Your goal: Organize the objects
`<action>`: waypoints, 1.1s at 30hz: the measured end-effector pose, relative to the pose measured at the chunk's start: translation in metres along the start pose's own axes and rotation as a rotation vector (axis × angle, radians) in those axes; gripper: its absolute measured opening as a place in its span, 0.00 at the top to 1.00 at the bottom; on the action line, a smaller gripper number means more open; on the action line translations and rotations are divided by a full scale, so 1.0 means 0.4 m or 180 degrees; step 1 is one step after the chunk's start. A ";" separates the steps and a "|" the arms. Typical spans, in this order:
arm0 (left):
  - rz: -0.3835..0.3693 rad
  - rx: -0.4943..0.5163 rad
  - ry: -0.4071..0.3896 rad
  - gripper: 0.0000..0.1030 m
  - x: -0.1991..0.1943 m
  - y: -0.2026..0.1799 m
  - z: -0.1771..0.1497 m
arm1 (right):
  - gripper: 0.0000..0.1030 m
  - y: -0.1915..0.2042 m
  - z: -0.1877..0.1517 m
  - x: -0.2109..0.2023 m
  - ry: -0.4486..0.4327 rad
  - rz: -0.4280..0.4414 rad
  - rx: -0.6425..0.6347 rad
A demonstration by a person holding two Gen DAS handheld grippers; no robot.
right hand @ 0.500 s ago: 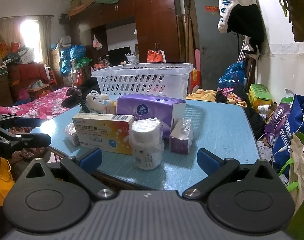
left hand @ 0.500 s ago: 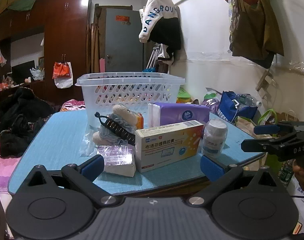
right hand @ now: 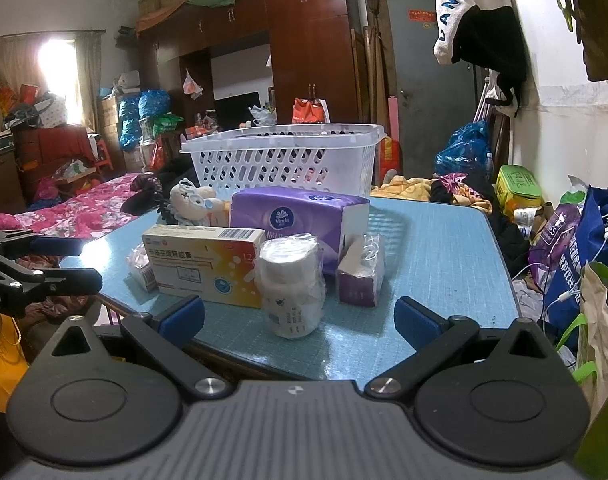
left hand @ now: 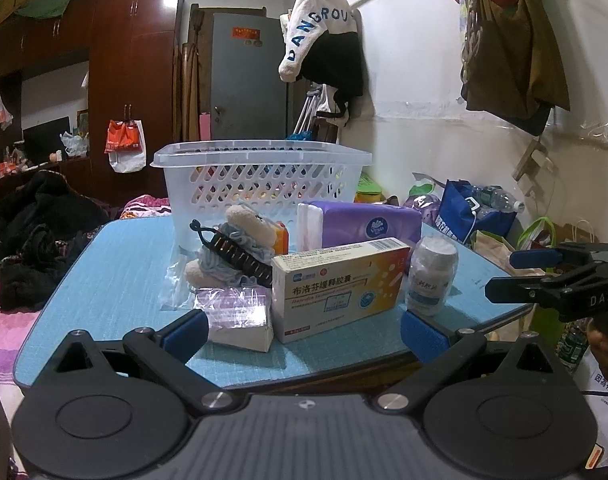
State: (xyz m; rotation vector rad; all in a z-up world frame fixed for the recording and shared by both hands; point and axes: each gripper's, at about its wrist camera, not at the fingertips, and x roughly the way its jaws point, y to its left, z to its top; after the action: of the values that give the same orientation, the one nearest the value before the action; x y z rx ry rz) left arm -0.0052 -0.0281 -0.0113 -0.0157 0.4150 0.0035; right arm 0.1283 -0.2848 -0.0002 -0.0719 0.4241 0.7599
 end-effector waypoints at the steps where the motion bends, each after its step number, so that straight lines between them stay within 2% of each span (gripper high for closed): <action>1: 0.0003 0.0002 0.0002 0.00 0.001 0.000 0.000 | 0.00 0.000 0.000 0.000 0.0001 0.0000 0.0000; 33: 0.0007 -0.0036 0.0051 0.00 0.016 0.012 0.000 | 0.00 -0.006 -0.004 0.008 0.0027 -0.0046 0.0004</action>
State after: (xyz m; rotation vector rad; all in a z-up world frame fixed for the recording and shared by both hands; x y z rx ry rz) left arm 0.0007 -0.0232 -0.0140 -0.0266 0.4311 0.0079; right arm 0.1314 -0.2848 -0.0030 -0.0770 0.4318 0.7453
